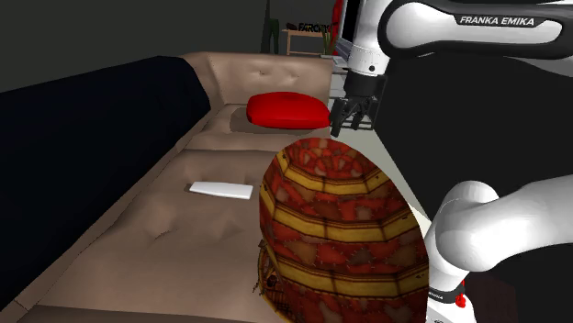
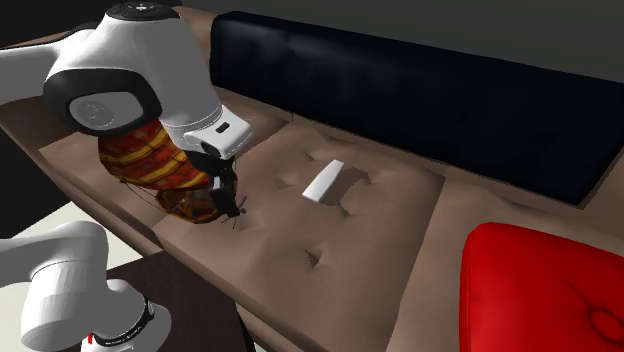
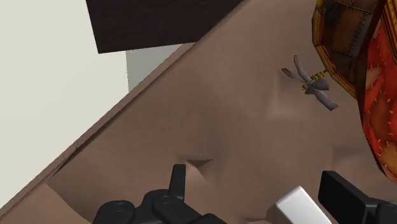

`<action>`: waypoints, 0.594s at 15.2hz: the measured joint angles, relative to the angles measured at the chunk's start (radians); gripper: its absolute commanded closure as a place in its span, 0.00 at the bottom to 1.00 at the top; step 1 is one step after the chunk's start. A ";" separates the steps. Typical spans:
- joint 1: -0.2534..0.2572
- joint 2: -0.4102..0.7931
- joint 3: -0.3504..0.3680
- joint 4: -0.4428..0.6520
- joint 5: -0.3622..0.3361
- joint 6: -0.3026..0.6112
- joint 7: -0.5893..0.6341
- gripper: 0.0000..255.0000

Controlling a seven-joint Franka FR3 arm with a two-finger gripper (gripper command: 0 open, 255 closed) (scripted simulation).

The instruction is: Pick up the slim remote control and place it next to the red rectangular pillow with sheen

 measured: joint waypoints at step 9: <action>0.059 0.249 0.007 0.071 0.003 0.161 -0.097 0.00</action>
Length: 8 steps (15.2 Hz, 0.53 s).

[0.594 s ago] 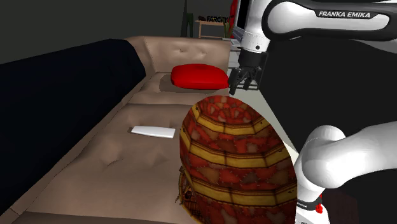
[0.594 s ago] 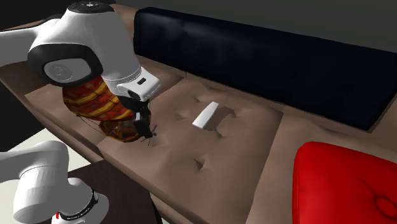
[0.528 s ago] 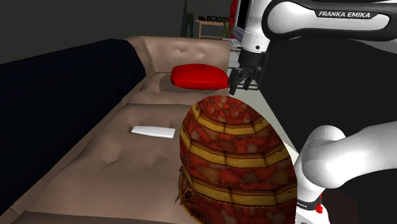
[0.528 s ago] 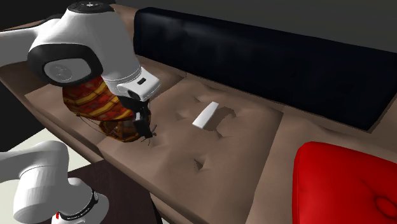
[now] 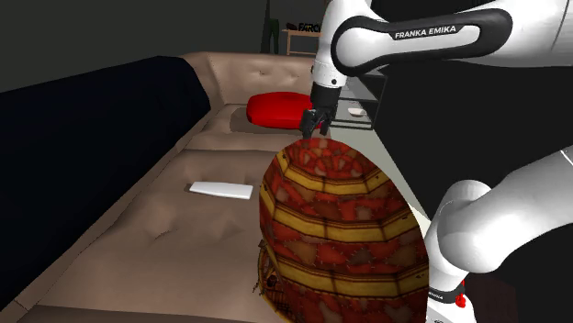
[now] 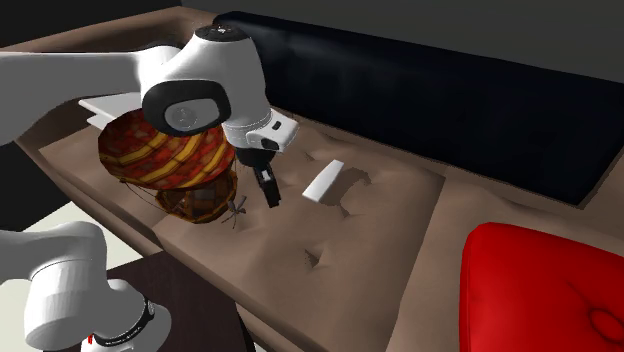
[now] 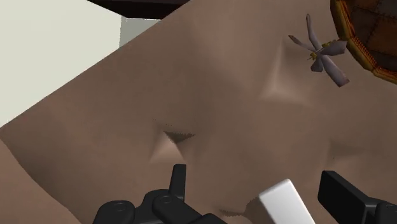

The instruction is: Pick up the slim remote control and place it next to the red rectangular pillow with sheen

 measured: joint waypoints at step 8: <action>0.052 0.306 0.013 0.144 0.001 0.143 -0.120 0.00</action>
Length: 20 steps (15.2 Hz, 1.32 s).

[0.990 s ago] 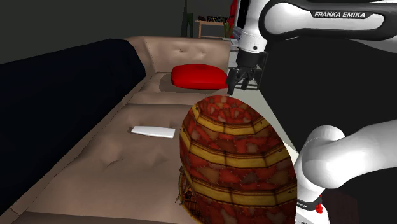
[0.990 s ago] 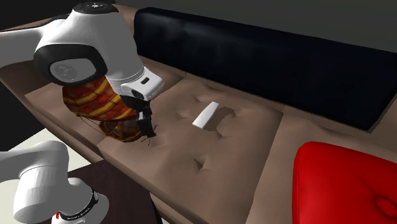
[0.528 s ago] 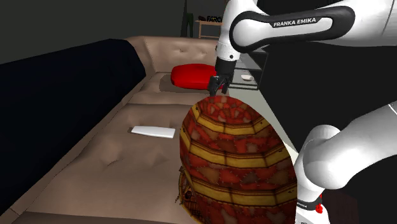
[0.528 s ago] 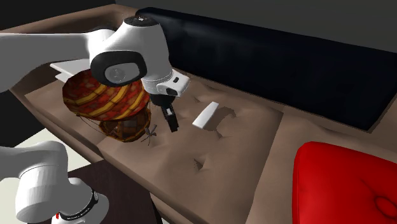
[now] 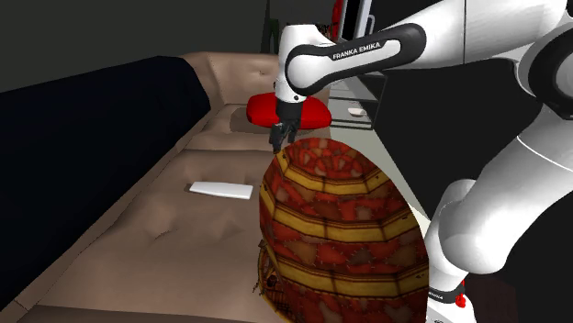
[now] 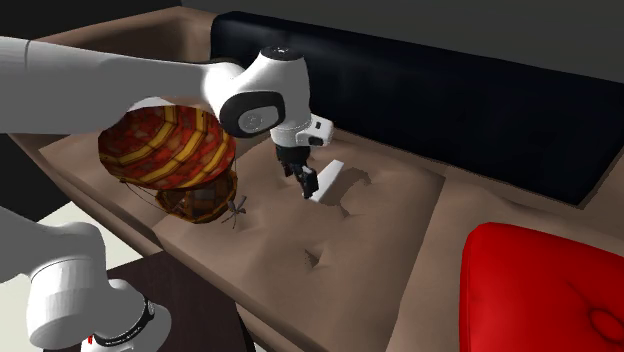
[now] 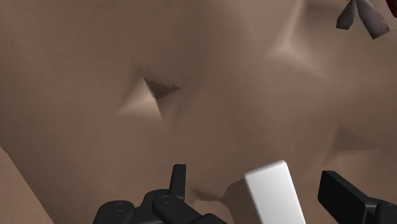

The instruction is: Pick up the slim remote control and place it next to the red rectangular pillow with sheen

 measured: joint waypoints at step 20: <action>0.115 0.686 0.095 0.552 -0.070 0.084 -0.190 0.00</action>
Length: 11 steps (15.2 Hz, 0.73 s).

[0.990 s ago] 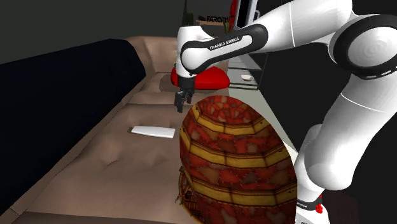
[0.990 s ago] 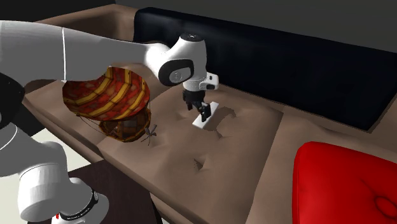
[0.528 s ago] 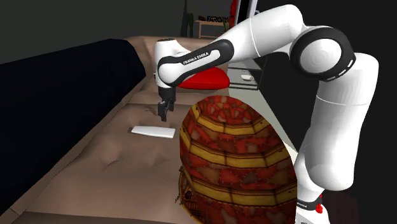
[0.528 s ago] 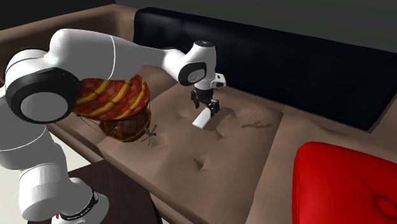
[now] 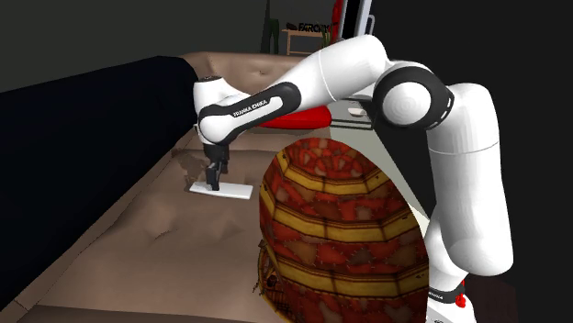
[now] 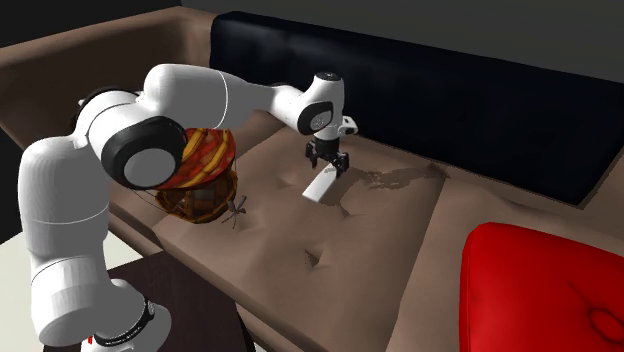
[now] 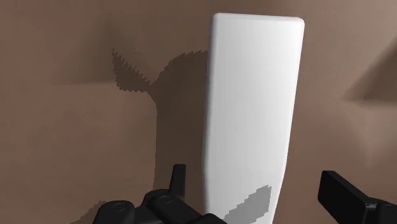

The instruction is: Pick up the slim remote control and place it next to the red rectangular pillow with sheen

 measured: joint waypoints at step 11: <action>0.003 0.044 -0.001 -0.022 -0.006 0.066 0.001 0.00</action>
